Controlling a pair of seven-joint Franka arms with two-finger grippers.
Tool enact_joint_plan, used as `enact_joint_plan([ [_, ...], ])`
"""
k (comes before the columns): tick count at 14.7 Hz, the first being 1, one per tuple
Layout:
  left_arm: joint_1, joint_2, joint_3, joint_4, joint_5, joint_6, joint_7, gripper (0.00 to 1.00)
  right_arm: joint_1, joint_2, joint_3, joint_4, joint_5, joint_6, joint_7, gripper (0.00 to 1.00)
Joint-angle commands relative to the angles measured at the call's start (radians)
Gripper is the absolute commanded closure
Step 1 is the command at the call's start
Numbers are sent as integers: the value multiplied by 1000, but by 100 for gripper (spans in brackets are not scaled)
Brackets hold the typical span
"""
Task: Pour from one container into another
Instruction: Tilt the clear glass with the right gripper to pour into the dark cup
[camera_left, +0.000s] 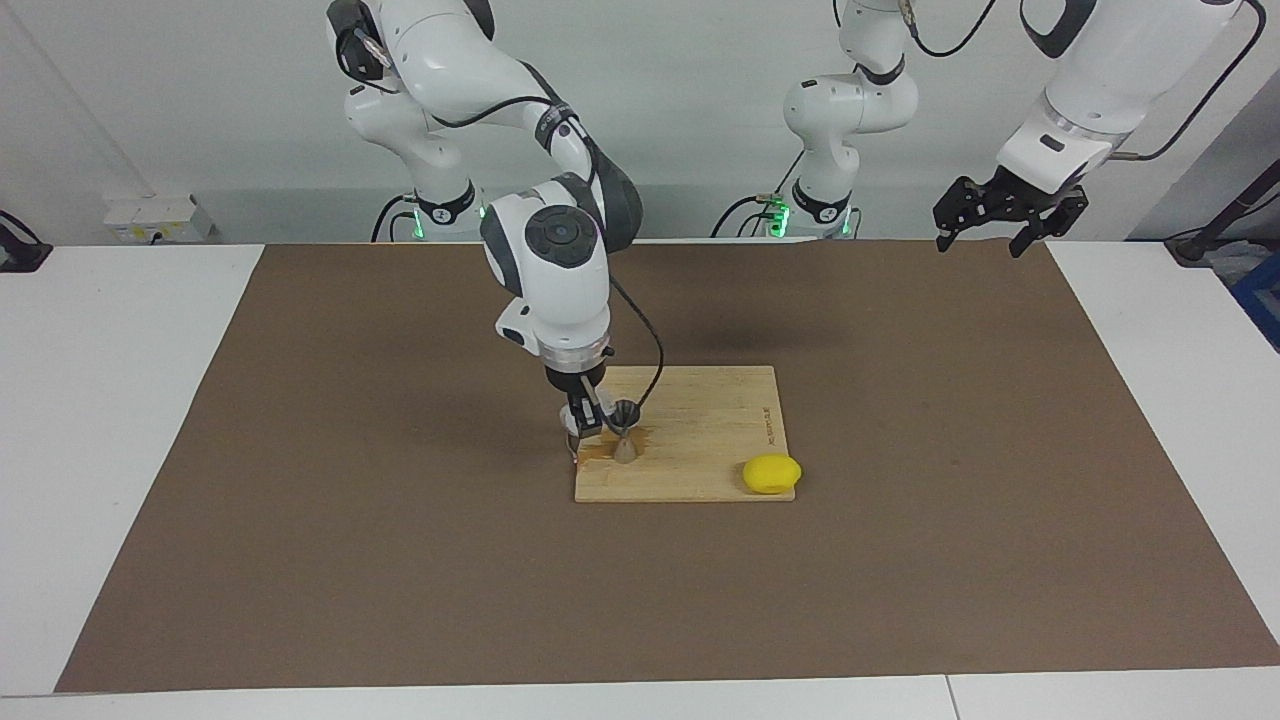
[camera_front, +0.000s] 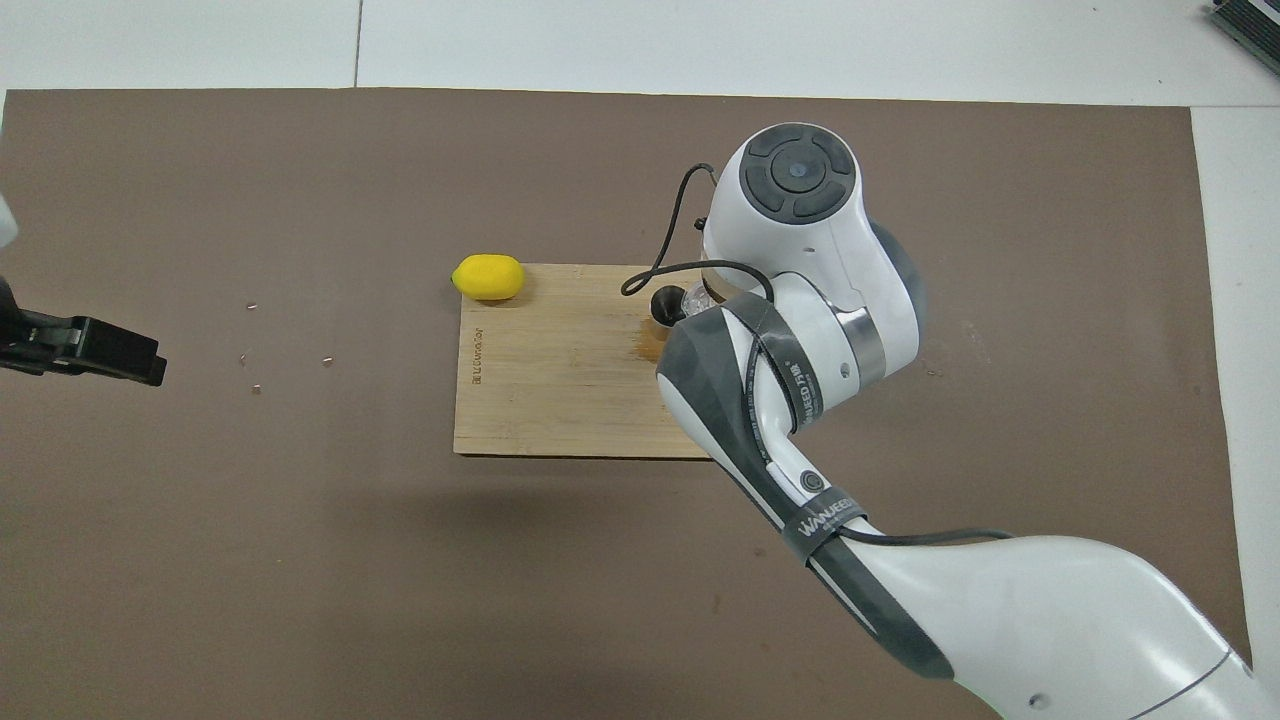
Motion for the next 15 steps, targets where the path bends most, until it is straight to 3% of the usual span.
enact_joint_plan([
  [1, -9, -14, 9, -13, 15, -7, -5, 0, 8, 29, 5, 53, -41, -28, 19, 100],
  [15, -9, -14, 9, -13, 15, -7, -5, 0, 37, 26, 8, 55, -153, -40, 16, 100],
])
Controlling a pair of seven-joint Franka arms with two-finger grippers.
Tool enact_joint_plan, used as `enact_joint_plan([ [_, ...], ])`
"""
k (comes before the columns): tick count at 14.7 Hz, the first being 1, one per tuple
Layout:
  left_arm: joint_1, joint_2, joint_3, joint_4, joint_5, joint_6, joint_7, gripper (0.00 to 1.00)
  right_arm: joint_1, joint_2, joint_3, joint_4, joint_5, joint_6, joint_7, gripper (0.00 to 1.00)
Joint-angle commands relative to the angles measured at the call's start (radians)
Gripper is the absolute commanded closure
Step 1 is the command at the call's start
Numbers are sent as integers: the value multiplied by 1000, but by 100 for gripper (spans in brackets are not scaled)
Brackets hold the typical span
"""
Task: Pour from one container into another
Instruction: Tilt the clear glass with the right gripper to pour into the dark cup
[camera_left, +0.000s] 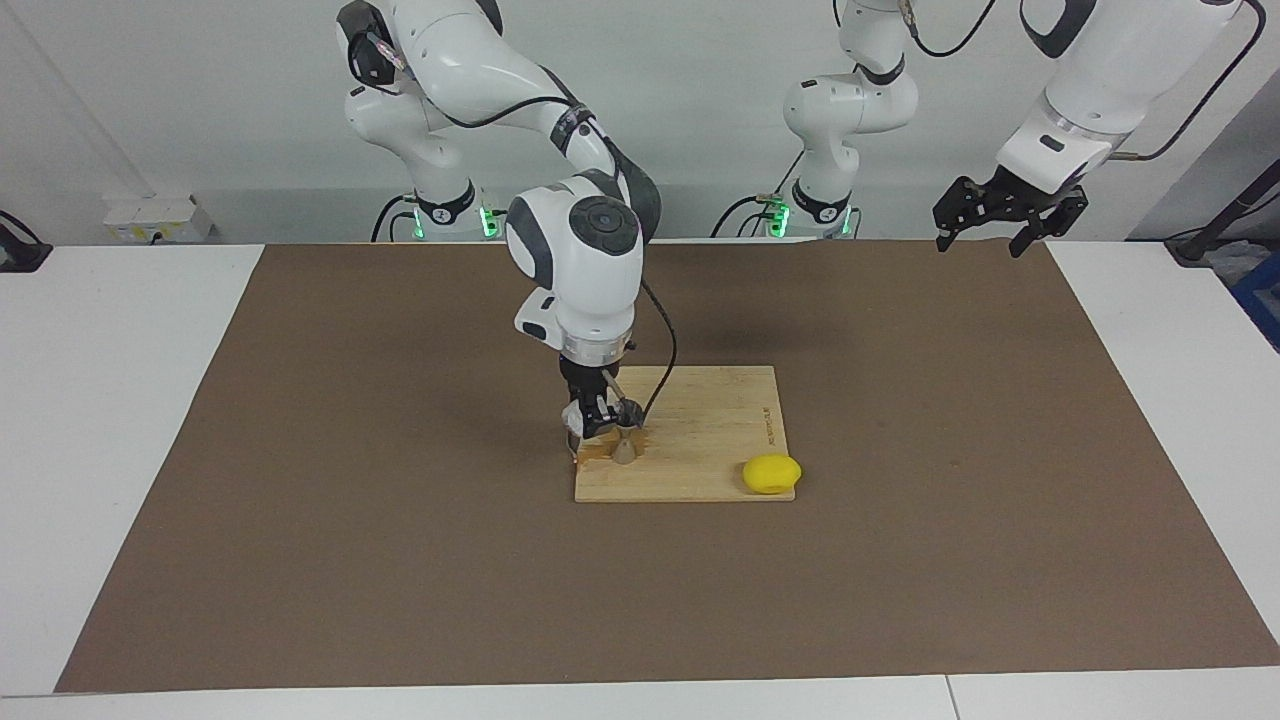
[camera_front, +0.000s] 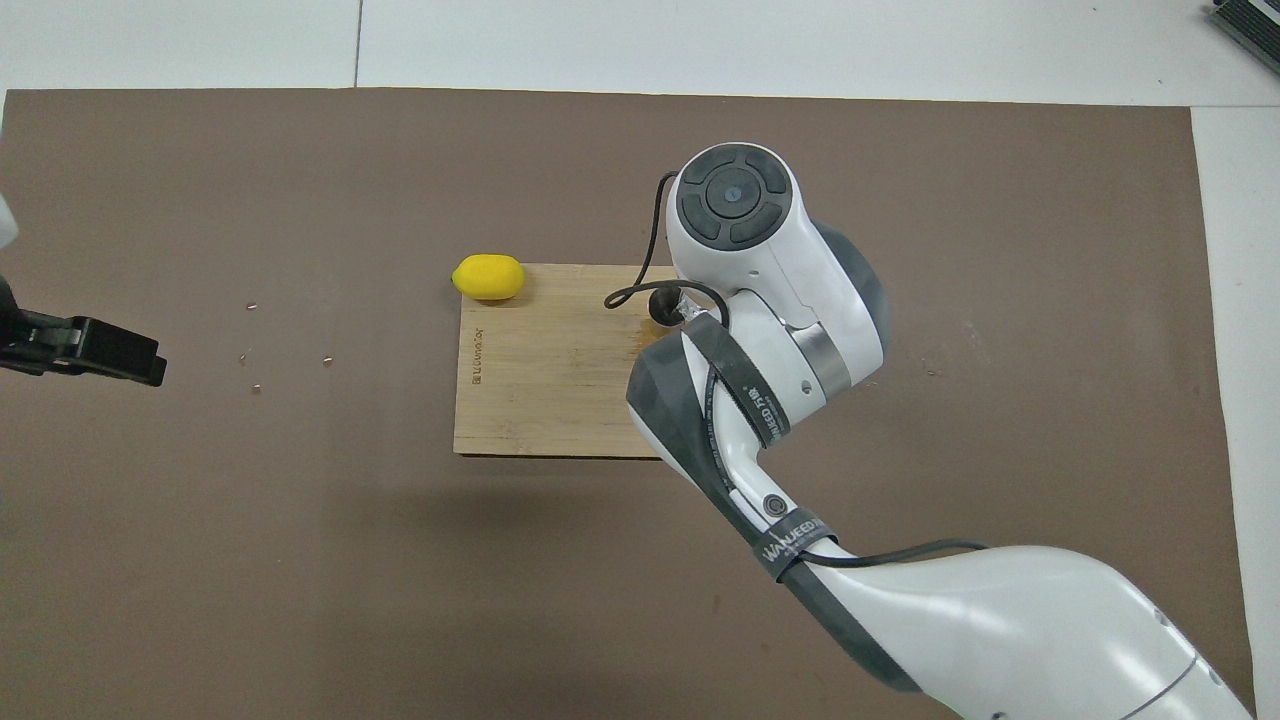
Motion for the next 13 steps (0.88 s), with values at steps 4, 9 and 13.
enact_joint_plan([
  [4, -9, -14, 9, -13, 15, -6, -5, 0, 1, 16, 9, 35, -54, -21, 11, 100],
  [9, -9, -14, 9, -13, 15, -6, -5, 0, 0, 19, 22, 55, -45, -32, 11, 100],
  [13, -9, -14, 9, -13, 15, -6, -5, 0, -3, 22, 22, 64, -16, -37, 11, 100],
])
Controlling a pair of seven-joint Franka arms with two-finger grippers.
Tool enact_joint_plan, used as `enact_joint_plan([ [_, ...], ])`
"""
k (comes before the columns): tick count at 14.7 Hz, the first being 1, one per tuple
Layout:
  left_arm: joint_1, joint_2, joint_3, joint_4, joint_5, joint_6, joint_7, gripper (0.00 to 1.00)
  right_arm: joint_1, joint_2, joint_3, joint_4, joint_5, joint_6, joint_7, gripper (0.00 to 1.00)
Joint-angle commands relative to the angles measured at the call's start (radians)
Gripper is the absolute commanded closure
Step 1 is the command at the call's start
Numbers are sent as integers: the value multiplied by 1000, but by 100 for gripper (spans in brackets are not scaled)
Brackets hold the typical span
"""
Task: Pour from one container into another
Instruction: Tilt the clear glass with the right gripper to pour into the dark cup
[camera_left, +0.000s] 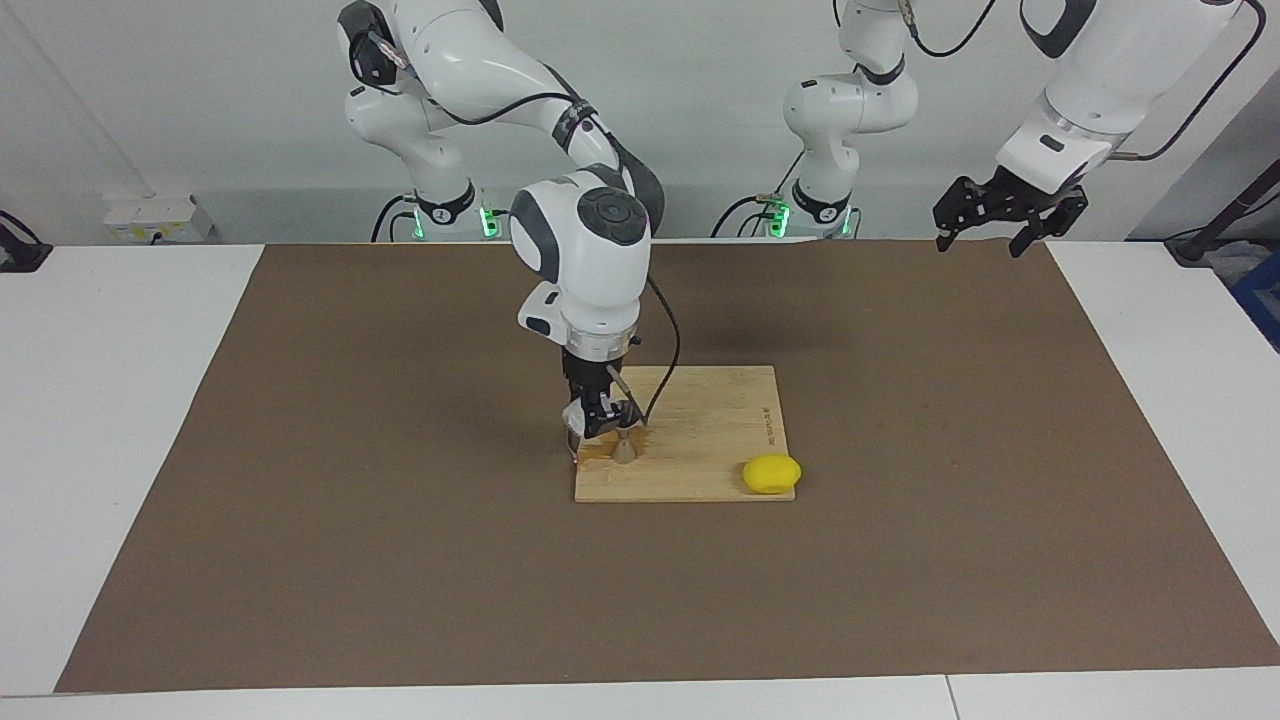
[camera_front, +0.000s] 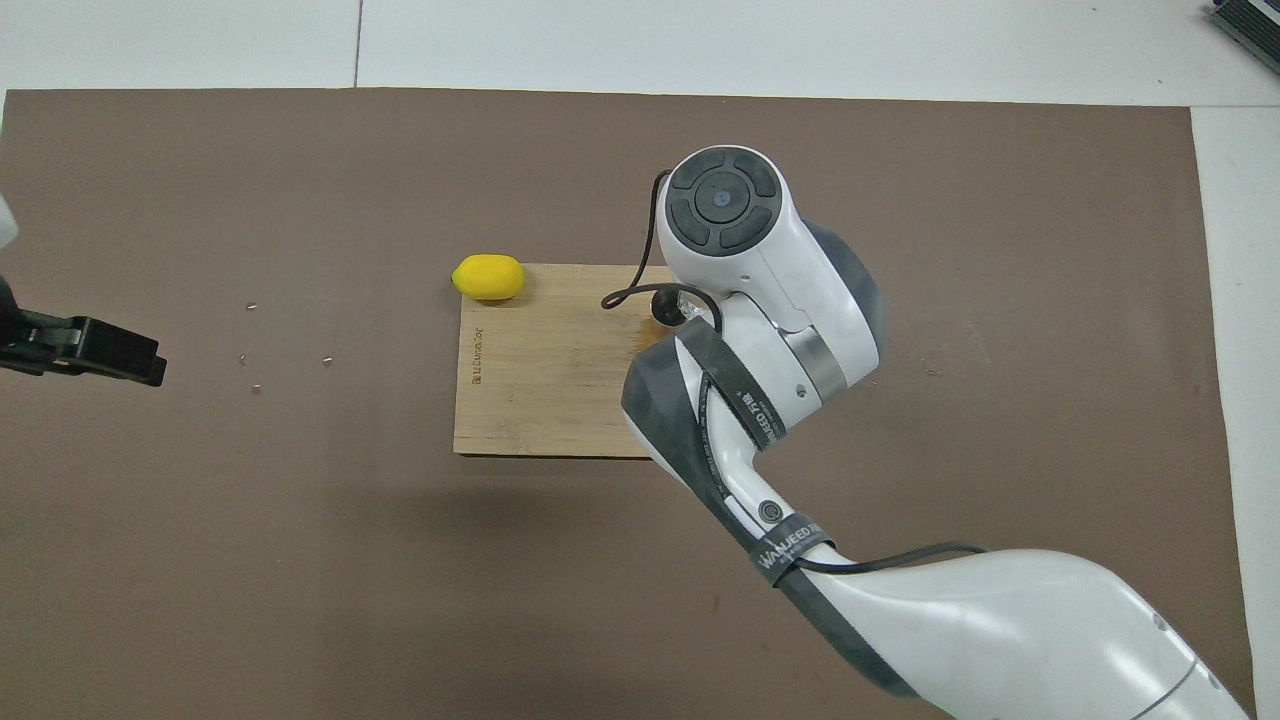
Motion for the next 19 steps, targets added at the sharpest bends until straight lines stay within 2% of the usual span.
enact_joint_plan([
  [1, -9, -14, 8, -13, 15, -6, -5, 0, -7, 22, 12, 43, 12, -30, 9, 100],
  [12, -9, -14, 8, -13, 15, -6, -4, 0, -36, 21, 12, 71, 102, -40, 8, 100],
  [19, -8, -14, 8, -13, 15, -6, -4, 0, -84, 17, 12, 71, 214, -32, -15, 100],
])
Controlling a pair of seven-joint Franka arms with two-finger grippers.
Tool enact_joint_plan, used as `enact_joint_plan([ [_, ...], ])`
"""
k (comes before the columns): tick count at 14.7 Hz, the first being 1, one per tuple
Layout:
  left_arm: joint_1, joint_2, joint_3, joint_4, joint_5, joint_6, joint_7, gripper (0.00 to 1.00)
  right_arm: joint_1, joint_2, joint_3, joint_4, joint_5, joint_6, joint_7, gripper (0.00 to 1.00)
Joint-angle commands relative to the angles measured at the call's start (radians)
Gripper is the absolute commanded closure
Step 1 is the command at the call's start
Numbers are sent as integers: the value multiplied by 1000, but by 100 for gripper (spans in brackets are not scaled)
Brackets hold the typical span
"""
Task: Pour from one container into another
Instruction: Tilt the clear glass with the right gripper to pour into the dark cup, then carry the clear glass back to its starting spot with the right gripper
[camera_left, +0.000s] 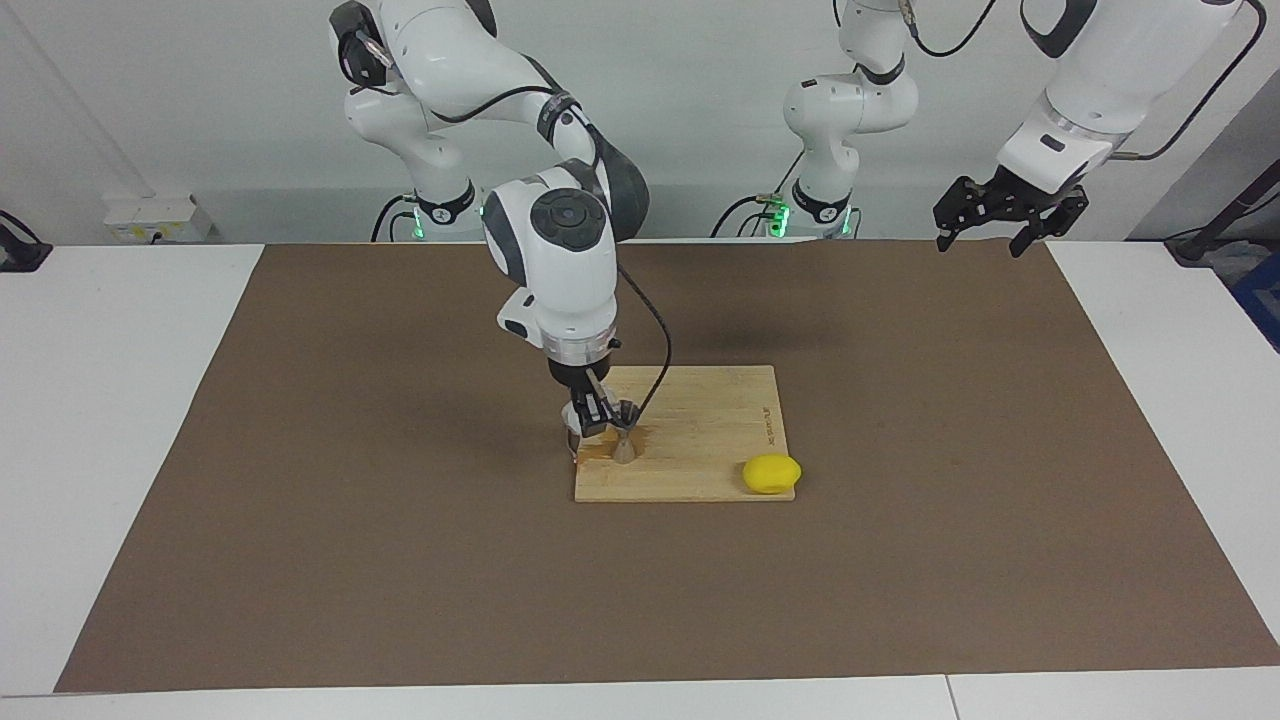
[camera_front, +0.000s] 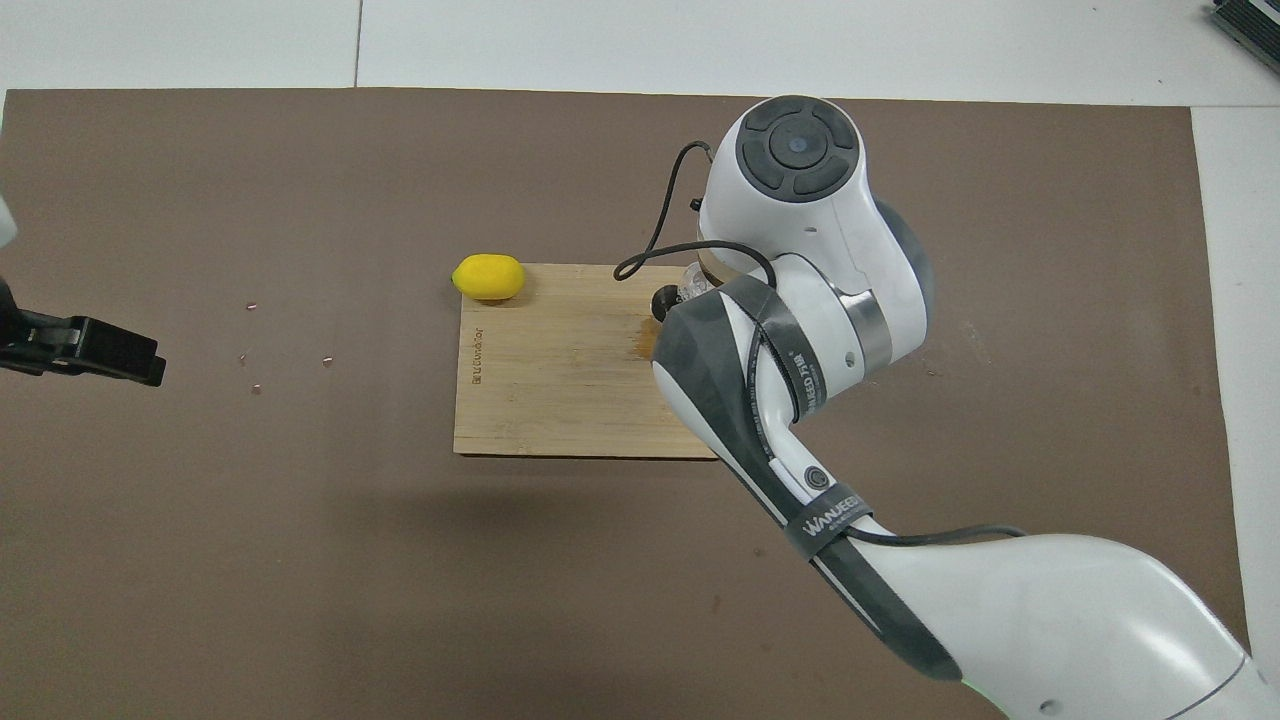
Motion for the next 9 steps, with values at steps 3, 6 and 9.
enact_joint_plan([
  [3, -8, -14, 7, -13, 15, -7, -4, 0, -51, 16, 11, 34, 106, 2, -16, 100],
  [6, -8, -14, 7, -13, 15, -6, -4, 0, -71, 18, 11, 31, 172, 20, -39, 100],
  [9, -8, -14, 7, -13, 15, -7, -4, 0, -91, 18, 11, 22, 226, 23, -108, 100],
])
